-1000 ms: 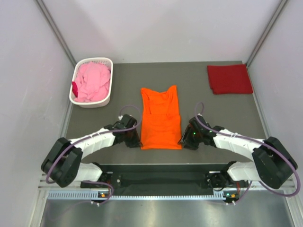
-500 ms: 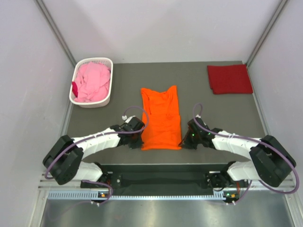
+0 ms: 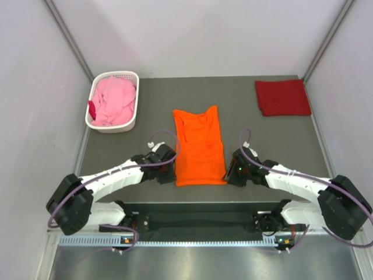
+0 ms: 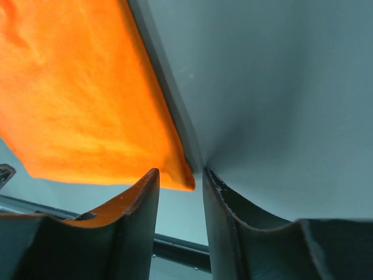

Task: Fold and stack the t-shirts
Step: Fold the tshirt

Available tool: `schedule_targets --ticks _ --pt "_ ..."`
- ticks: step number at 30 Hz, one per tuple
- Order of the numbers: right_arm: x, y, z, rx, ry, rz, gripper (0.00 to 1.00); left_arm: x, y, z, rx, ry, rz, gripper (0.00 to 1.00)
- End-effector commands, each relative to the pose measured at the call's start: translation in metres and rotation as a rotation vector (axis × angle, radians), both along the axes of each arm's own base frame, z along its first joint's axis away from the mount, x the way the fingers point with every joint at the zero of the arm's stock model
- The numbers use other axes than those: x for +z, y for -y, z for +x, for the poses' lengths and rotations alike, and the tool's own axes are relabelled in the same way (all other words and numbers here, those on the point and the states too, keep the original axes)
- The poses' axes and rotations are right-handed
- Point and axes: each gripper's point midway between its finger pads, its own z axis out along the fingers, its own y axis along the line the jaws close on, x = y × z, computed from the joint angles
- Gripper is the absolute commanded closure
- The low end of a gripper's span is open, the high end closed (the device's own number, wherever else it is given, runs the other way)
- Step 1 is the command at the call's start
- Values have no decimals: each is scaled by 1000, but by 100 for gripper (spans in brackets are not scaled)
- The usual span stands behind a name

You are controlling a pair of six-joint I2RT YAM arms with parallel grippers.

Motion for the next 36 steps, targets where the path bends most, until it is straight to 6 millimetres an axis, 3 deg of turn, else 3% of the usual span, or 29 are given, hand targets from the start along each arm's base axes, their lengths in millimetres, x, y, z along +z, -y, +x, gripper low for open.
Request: schedule_targets --ticks 1,5,11,20,24,30,34,35,36 --pt "-7 10 -13 -18 -18 -30 62 10 3 -5 18 11 -63 68" --pt "-13 10 -20 -32 -22 -6 62 8 10 -11 55 11 -157 64" --pt "-20 12 -22 -52 -26 -13 63 -9 6 -21 79 -34 -138 65" --pt "-22 13 -20 -70 -13 -10 83 -15 8 -22 107 -38 -124 63" --pt "-24 14 -21 -67 -10 -10 100 -15 10 -20 117 -35 -129 63" --pt "-25 11 -22 -56 -7 -5 100 -14 11 -17 133 -18 -134 64" --pt "-26 9 -23 -47 -9 -1 100 -16 11 -15 139 -9 -136 75" --pt "-27 10 -24 -44 -9 -3 100 -17 11 -14 142 -4 -131 80" --pt "-26 10 -23 -44 -7 -3 100 -16 13 -12 137 3 -135 94"
